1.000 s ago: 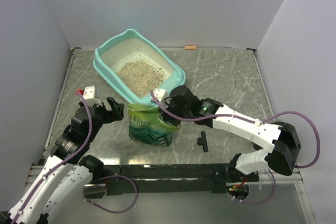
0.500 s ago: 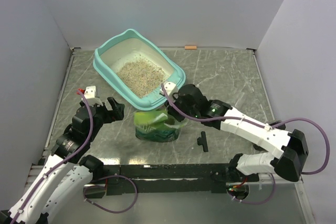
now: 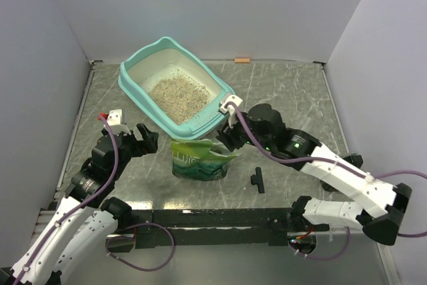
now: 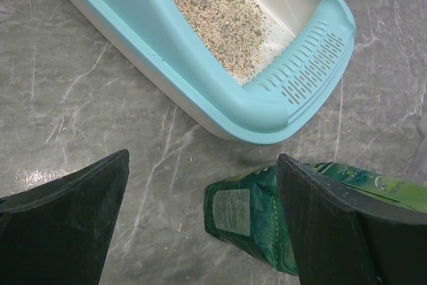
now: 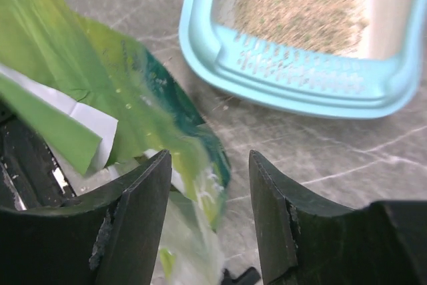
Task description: Fill the litter box with clean litter
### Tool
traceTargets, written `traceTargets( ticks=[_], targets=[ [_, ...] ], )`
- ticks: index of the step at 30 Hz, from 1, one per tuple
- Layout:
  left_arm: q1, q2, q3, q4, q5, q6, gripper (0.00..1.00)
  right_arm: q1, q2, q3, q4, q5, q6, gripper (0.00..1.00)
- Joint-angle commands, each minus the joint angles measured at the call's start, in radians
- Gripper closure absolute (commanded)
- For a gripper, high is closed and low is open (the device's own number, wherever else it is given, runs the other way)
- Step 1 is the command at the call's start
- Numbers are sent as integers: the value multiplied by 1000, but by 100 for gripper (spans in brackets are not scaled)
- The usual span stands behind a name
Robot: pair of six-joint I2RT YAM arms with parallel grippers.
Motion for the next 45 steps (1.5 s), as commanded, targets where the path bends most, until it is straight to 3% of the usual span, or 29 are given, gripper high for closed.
traceTargets(
  ticks=[1, 2, 3, 5, 6, 8, 9, 10, 42, 45],
  targets=[
    [-3, -5, 2, 23, 13, 10, 4, -3, -94, 76, -86, 59, -46, 44],
    [-3, -5, 2, 23, 13, 10, 4, -3, -105, 74, -103, 56, -54, 47],
    [-3, -5, 2, 23, 13, 10, 4, -5, -120, 73, -117, 49, -59, 58],
    [-3, -2, 2, 23, 14, 10, 4, -5, -131, 71, -155, 41, -59, 68],
    [-1, -3, 2, 23, 14, 10, 4, -3, -139, 67, -163, 41, -57, 80],
    [-3, -3, 2, 21, 14, 10, 4, -3, -148, 56, -172, -13, -54, 88],
    [-3, -6, 2, 21, 14, 10, 4, -2, -155, 41, -168, -20, -50, 99],
    [-3, -5, 2, 21, 13, 8, 4, -2, -159, 33, -165, -37, -50, 100],
    [-3, -2, 0, 23, 17, 10, 4, 2, 55, -68, -2, -223, 7, 100],
    [-3, 0, 0, 21, 17, 11, 4, -2, 73, -65, -2, -232, 7, 84]
  ],
)
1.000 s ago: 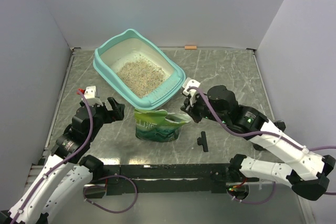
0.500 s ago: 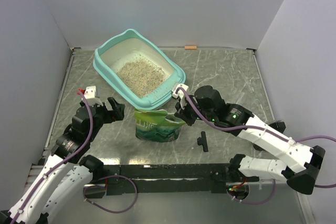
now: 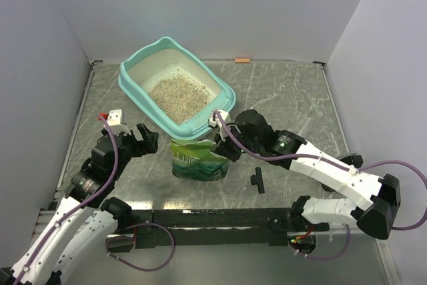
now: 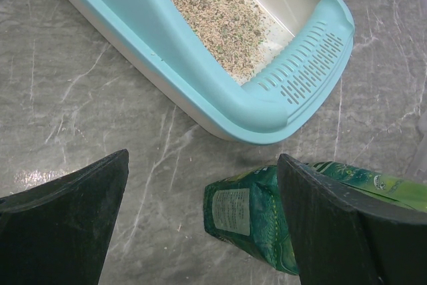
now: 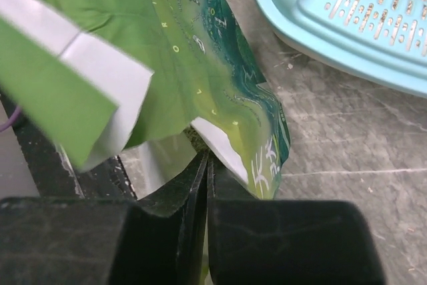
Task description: Fill the litter box with clean litter
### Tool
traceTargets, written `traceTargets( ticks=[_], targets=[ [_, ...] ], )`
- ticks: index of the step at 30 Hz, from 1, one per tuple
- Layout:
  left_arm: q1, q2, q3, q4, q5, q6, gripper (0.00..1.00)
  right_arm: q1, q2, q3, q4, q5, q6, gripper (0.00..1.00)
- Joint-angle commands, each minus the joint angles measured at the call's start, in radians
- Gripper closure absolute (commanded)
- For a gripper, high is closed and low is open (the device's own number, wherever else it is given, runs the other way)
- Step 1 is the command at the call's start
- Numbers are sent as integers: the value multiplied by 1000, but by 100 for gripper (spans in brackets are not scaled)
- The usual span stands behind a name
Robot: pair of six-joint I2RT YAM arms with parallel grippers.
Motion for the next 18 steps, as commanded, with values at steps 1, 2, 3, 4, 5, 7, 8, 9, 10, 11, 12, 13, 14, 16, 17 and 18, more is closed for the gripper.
traceTargets(
  ticks=[1, 2, 3, 4, 5, 7, 8, 9, 10, 11, 12, 13, 14, 16, 17, 18],
  targets=[
    [-3, 0, 0, 23, 14, 12, 4, -3, 21, 9, 51, -39, 5, 79],
    [-3, 1, 2, 23, 16, 13, 4, -2, 26, 11, 47, -49, 5, 73],
    [-3, 1, 0, 25, 18, 13, 4, -2, 35, 15, 41, -58, 3, 59],
    [-3, 3, 0, 23, 18, 13, 4, -2, 38, 17, 35, -70, 2, 52],
    [-3, 3, 0, 23, 18, 15, 3, -2, 43, 21, 15, -102, -6, 41],
    [-3, 1, 0, 23, 21, 15, 3, -3, 52, 32, -10, -122, -12, 30],
    [-3, 4, 0, 23, 22, 16, 3, -2, 55, 38, -37, -127, -16, 22],
    [-3, 3, 0, 25, 24, 16, 3, -3, 55, 47, -45, -127, -20, 19],
    [-3, 4, 0, 26, 25, 16, 3, -2, 52, 50, -48, -128, -21, 16],
    [-3, 6, 0, 23, 25, 16, 3, -3, 38, 46, -47, -130, -21, 9],
    [-3, 6, 2, 23, 25, 16, 3, -2, 29, 43, -41, -138, -21, 4],
    [-3, 4, 0, 23, 27, 16, 3, -2, 21, 40, -35, -145, -23, 1],
    [-3, 3, 0, 23, 27, 16, 3, -3, 3, 37, -30, -157, -23, 0],
    [-3, 3, -1, 25, 28, 16, 3, -3, -9, 38, -22, -171, -21, 0],
    [-3, 4, -1, 25, 28, 18, 3, -3, -16, 47, -27, -170, -20, 0],
    [-3, 4, -1, 25, 30, 18, 3, -2, -16, 57, -33, -164, -20, 0]
  ],
)
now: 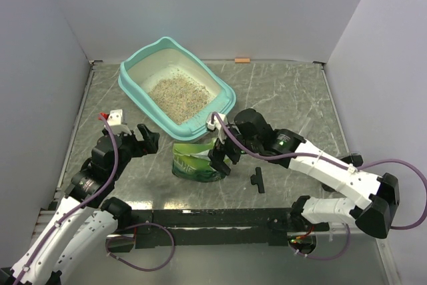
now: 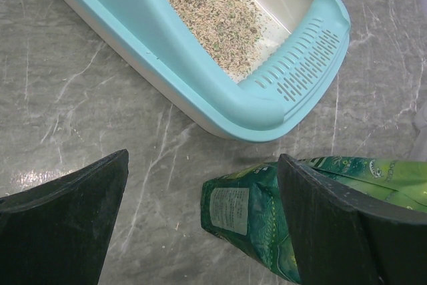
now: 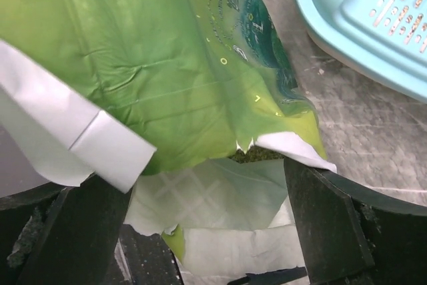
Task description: Fill the litter box with clean litter
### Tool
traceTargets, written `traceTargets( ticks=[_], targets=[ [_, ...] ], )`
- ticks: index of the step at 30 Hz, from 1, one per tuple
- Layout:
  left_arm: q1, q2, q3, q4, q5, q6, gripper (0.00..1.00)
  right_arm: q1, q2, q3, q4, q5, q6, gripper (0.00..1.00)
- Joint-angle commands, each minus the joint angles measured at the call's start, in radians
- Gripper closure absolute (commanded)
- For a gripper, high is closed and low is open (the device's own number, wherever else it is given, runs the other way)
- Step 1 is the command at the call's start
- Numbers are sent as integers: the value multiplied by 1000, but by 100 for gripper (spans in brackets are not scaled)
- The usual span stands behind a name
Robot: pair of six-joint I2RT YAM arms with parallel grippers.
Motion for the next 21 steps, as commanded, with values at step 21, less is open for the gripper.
traceTargets(
  ticks=[21],
  targets=[
    [-3, 17, 0, 23, 7, 14, 3, -264, 83, 447, -14, 372, 210, 0]
  ],
)
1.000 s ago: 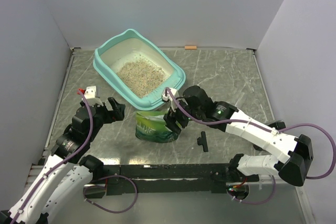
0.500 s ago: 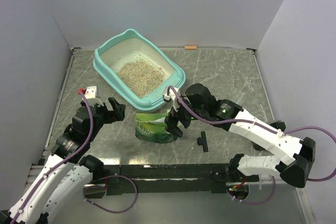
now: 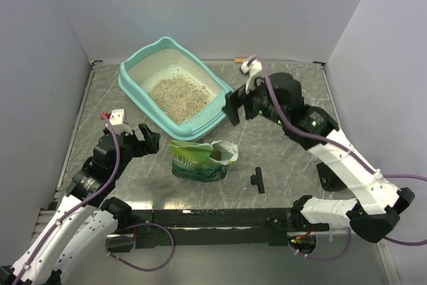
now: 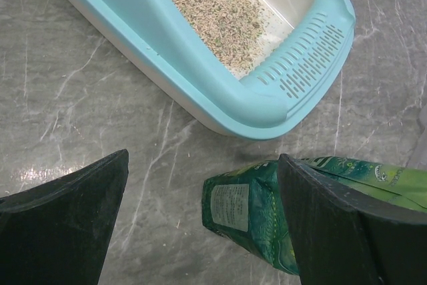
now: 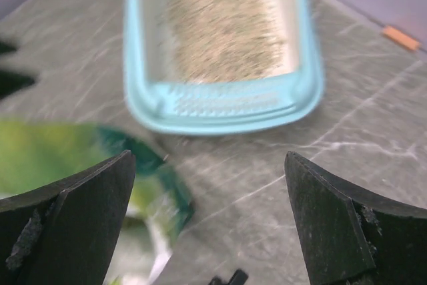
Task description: Fill the litter box with clean litter
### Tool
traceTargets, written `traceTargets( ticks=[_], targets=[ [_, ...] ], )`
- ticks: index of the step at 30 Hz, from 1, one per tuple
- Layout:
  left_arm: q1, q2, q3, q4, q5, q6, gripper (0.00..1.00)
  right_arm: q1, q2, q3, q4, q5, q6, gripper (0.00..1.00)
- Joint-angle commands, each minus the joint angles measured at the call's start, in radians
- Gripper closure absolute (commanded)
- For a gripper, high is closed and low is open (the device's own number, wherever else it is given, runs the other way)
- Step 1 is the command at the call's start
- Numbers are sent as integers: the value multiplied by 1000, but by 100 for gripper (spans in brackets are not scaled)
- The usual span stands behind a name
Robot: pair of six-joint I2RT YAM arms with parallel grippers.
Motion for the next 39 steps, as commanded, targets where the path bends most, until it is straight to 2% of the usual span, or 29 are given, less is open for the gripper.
traceTargets(
  ticks=[1, 4, 9, 11, 13, 15, 18, 21, 22, 25, 30, 39],
  targets=[
    [-3, 2, 0, 25, 3, 14, 3, -153, 135, 88, 106, 16, 91, 0],
    [-3, 5, 0, 26, 3, 13, 3, -202, 261, 169, 134, -102, 97, 2],
    [-3, 13, 0, 28, 6, 14, 4, -230, 478, 301, 119, -225, 70, 11],
    [-3, 14, 0, 26, 7, 14, 4, -235, 544, 302, 164, -225, 99, 21],
    [-3, 14, 0, 26, 3, 13, 4, -236, 581, 271, 223, -257, 91, 26],
    [-1, 13, 0, 26, 3, 13, 4, -236, 610, 272, 267, -224, 102, 26],
    [-3, 13, 0, 25, 1, 13, 4, -236, 664, 292, 306, -125, 79, 15],
    [-3, 11, -1, 26, 0, 11, 3, -238, 748, 376, 258, -79, 30, 10],
    [-3, 11, -1, 26, 0, 11, 3, -238, 818, 468, 220, -69, 25, 9],
    [-3, 17, 2, 23, -5, 9, 3, -238, 930, 585, 148, -35, -16, 9],
    [-3, 28, 3, 23, -8, 6, 3, -262, 1015, 633, 148, 3, 14, 9],
    [-1, 32, 5, 21, -11, 5, 3, -295, 1119, 723, 79, -21, 54, 11]
  ],
)
